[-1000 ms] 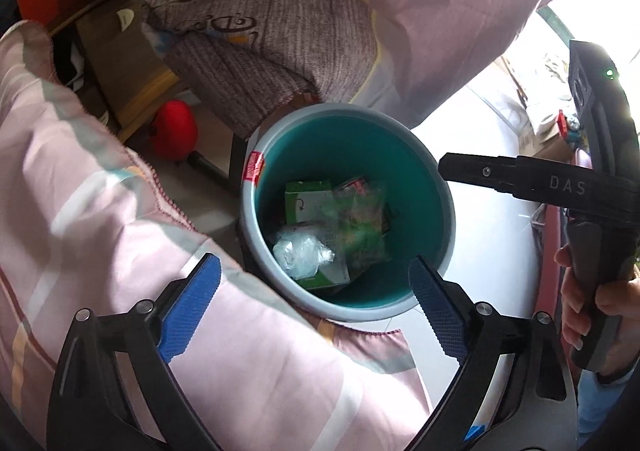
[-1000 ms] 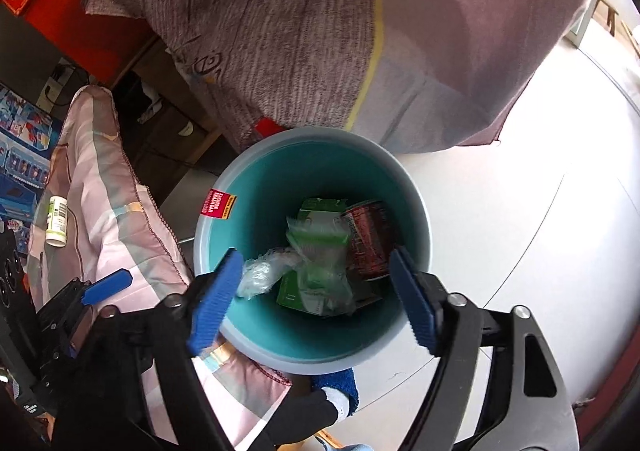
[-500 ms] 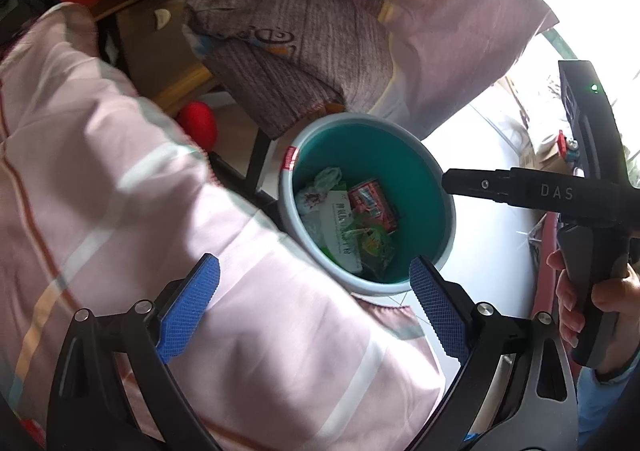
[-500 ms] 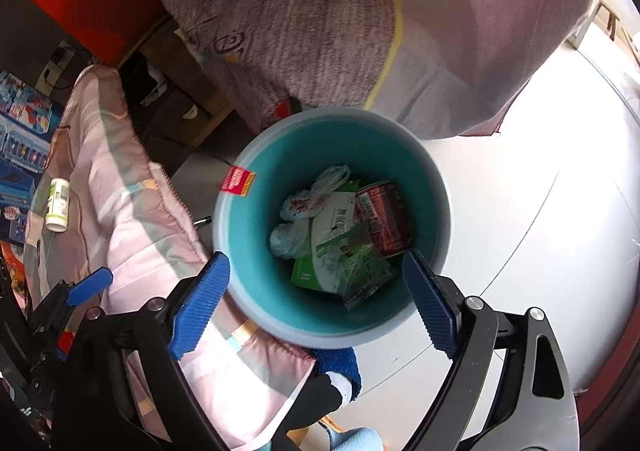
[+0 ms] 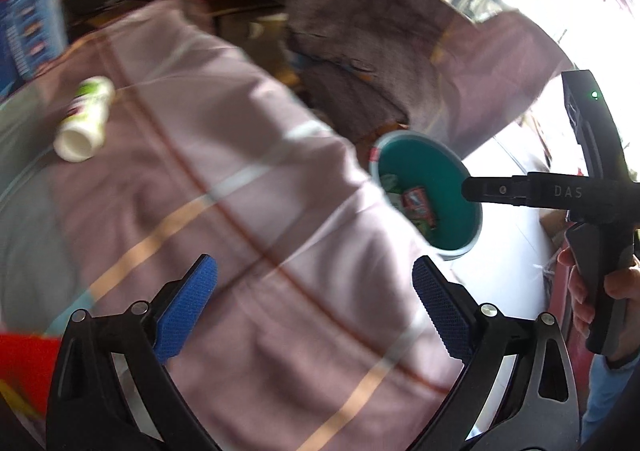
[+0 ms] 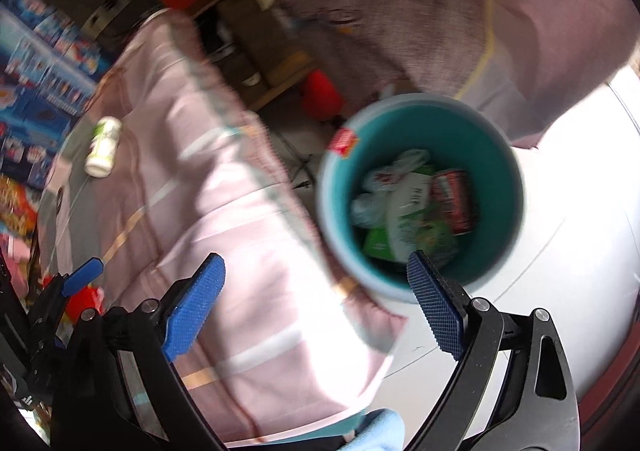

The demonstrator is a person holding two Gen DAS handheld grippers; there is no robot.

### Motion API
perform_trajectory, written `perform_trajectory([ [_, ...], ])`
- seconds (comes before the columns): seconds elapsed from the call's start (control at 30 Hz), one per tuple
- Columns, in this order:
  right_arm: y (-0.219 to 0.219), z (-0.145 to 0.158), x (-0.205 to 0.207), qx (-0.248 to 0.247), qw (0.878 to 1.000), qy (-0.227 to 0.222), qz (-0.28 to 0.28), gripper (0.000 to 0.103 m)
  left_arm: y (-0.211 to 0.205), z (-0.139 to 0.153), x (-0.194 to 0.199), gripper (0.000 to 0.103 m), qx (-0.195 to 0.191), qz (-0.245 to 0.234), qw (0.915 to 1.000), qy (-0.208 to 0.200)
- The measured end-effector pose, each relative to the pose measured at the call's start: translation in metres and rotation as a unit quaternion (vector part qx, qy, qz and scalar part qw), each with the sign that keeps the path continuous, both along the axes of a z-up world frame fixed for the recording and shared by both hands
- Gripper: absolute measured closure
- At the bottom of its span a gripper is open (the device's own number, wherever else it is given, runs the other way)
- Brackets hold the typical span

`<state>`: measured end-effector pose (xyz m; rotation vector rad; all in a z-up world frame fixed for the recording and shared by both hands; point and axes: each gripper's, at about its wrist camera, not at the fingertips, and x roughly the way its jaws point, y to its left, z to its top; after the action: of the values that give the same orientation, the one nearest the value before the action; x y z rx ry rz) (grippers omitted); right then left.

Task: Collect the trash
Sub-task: 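Move both tools back to the table toward the red foil wrapper, then grasp the red foil wrapper with the right tool while the left tool grasps the pink paper cup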

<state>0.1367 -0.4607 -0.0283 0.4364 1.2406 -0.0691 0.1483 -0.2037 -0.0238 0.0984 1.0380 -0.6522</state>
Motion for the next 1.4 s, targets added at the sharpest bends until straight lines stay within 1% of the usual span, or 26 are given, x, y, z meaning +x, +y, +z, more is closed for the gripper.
perform_trajectory([
  [0.2, 0.074, 0.017, 0.012, -0.006, 0.997, -0.008, 0.075, 0.015, 0.079, 0.014, -0.009, 0.005, -0.013, 0.062, 0.9979, -0.013],
  [0.37, 0.140, 0.030, 0.018, -0.023, 0.990, -0.017, 0.141, 0.015, 0.150, 0.027, -0.018, 0.005, -0.006, 0.106, 0.9938, -0.032],
  [0.5, 0.198, 0.032, 0.016, -0.049, 0.977, -0.020, 0.207, 0.015, 0.204, 0.030, -0.033, 0.004, 0.006, 0.135, 0.9898, -0.045],
  [0.63, 0.253, 0.030, 0.013, -0.060, 0.962, -0.015, 0.266, 0.015, 0.261, 0.027, -0.048, 0.004, 0.026, 0.170, 0.9837, -0.054],
  [0.8, 0.326, 0.024, 0.007, -0.074, 0.938, -0.016, 0.340, 0.015, 0.322, 0.015, -0.062, 0.004, 0.024, 0.212, 0.9760, -0.046],
  [0.83, 0.336, 0.023, 0.005, -0.074, 0.934, -0.016, 0.350, 0.015, 0.331, 0.011, -0.064, 0.004, 0.023, 0.220, 0.9743, -0.043],
  [0.93, 0.378, 0.016, -0.001, -0.088, 0.914, -0.014, 0.396, 0.015, 0.356, 0.000, -0.067, 0.004, 0.014, 0.242, 0.9696, -0.029],
  [1.0, 0.397, 0.011, -0.002, -0.093, 0.904, -0.009, 0.416, 0.015, 0.364, -0.006, -0.068, 0.004, 0.008, 0.251, 0.9677, -0.021],
  [1.13, 0.427, 0.001, 0.001, -0.110, 0.890, -0.004, 0.442, 0.015, 0.378, -0.017, -0.069, 0.004, 0.012, 0.255, 0.9667, -0.016],
  [1.27, 0.445, -0.012, 0.012, -0.126, 0.881, 0.001, 0.456, 0.015, 0.389, -0.026, -0.065, 0.004, 0.009, 0.259, 0.9658, -0.009],
  [1.4, 0.454, -0.029, 0.023, -0.122, 0.879, 0.018, 0.461, 0.015, 0.400, -0.035, -0.058, 0.004, -0.006, 0.271, 0.9626, 0.007],
])
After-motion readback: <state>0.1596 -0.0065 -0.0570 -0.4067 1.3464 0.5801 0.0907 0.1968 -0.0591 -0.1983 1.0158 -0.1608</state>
